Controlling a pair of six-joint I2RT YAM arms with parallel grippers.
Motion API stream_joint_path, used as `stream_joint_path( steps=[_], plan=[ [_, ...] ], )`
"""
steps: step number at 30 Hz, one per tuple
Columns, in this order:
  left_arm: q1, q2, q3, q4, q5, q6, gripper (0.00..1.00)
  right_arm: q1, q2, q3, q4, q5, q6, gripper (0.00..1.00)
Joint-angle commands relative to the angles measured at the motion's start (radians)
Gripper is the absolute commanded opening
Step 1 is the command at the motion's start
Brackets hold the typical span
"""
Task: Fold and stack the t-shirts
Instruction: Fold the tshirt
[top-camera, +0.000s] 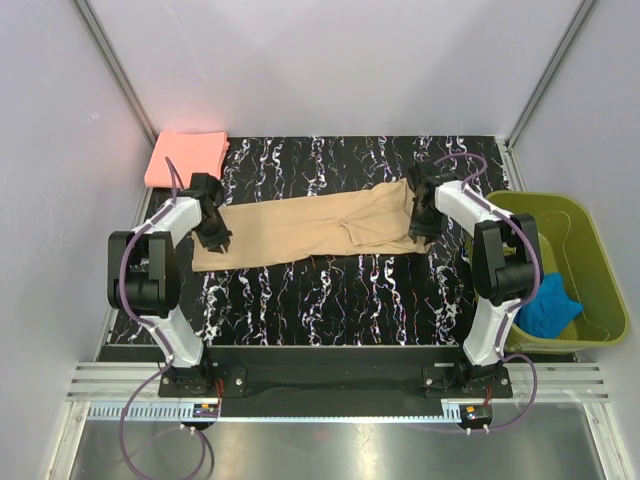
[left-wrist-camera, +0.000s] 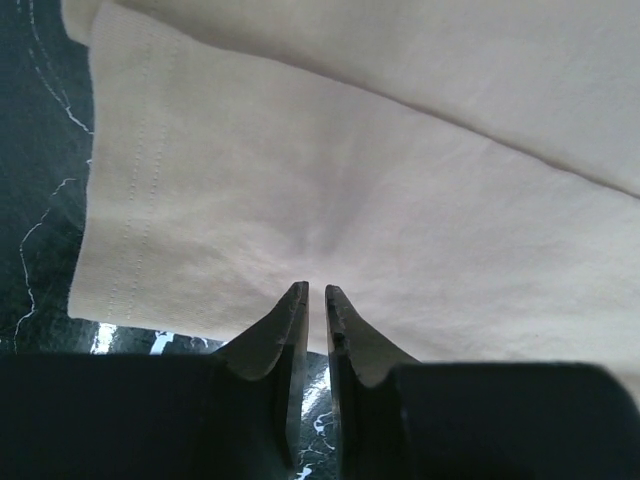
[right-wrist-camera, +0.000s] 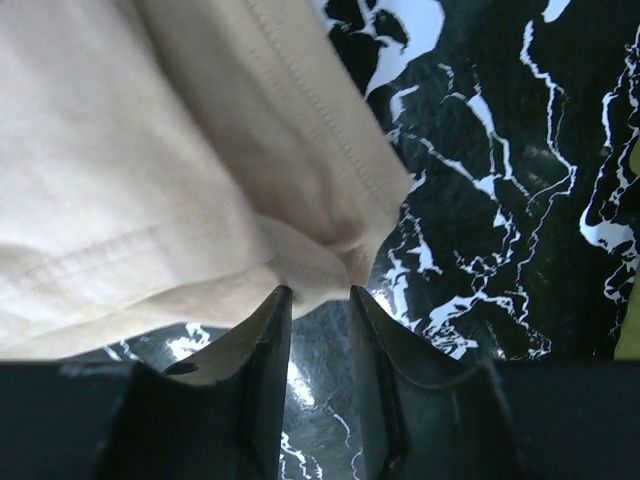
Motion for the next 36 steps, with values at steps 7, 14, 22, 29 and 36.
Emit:
stream_joint_path(
  steps=[7, 14, 22, 29, 36],
  plan=[
    [0.075, 0.037, -0.038, 0.024, 0.022, 0.009, 0.17, -0.057, 0.153, 0.084, -0.004, 0.053, 0.003, 0.15],
    [0.087, 0.068, -0.081, 0.023, -0.001, -0.014, 0.16, -0.08, 0.28, 0.234, -0.086, 0.225, 0.022, 0.0],
    [0.058, 0.035, -0.165, 0.0, 0.057, -0.09, 0.12, -0.103, 0.461, 0.569, -0.141, 0.334, -0.006, 0.07],
    [-0.153, -0.001, -0.257, 0.007, 0.135, -0.179, 0.12, -0.114, 0.618, 0.876, -0.123, 0.314, -0.024, 0.11],
    [-0.494, -0.077, -0.291, 0.029, 0.235, -0.302, 0.12, -0.121, 0.667, 0.986, -0.005, 0.271, -0.066, 0.12]
  ],
)
